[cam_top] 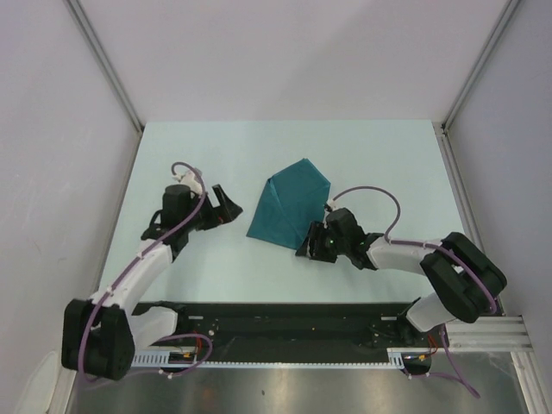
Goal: Fold the napkin, place the utensils inside, and roll it up
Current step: Fold the napkin
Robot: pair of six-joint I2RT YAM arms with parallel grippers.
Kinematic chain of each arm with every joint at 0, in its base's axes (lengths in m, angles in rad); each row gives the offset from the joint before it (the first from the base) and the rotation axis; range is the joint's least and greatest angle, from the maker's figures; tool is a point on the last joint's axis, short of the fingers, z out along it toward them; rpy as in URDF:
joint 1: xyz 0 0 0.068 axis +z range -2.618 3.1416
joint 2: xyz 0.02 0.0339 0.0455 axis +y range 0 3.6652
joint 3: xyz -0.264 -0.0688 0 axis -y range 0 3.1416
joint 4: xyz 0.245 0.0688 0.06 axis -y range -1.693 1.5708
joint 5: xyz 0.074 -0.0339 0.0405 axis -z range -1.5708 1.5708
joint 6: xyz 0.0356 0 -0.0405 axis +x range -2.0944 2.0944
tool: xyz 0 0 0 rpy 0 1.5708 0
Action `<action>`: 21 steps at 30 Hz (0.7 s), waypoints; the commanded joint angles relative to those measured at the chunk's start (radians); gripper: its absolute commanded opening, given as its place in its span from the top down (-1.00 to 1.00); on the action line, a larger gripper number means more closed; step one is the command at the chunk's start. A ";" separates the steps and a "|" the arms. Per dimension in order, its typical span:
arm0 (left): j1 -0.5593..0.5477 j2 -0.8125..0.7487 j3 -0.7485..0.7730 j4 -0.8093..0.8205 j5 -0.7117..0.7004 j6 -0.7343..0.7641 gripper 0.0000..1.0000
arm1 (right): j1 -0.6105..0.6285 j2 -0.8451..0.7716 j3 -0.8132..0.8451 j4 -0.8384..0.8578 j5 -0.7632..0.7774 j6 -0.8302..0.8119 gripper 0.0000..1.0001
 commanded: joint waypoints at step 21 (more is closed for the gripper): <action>0.153 0.061 0.331 -0.206 0.152 0.202 -0.99 | 0.055 0.083 0.151 -0.234 0.276 -0.008 -0.07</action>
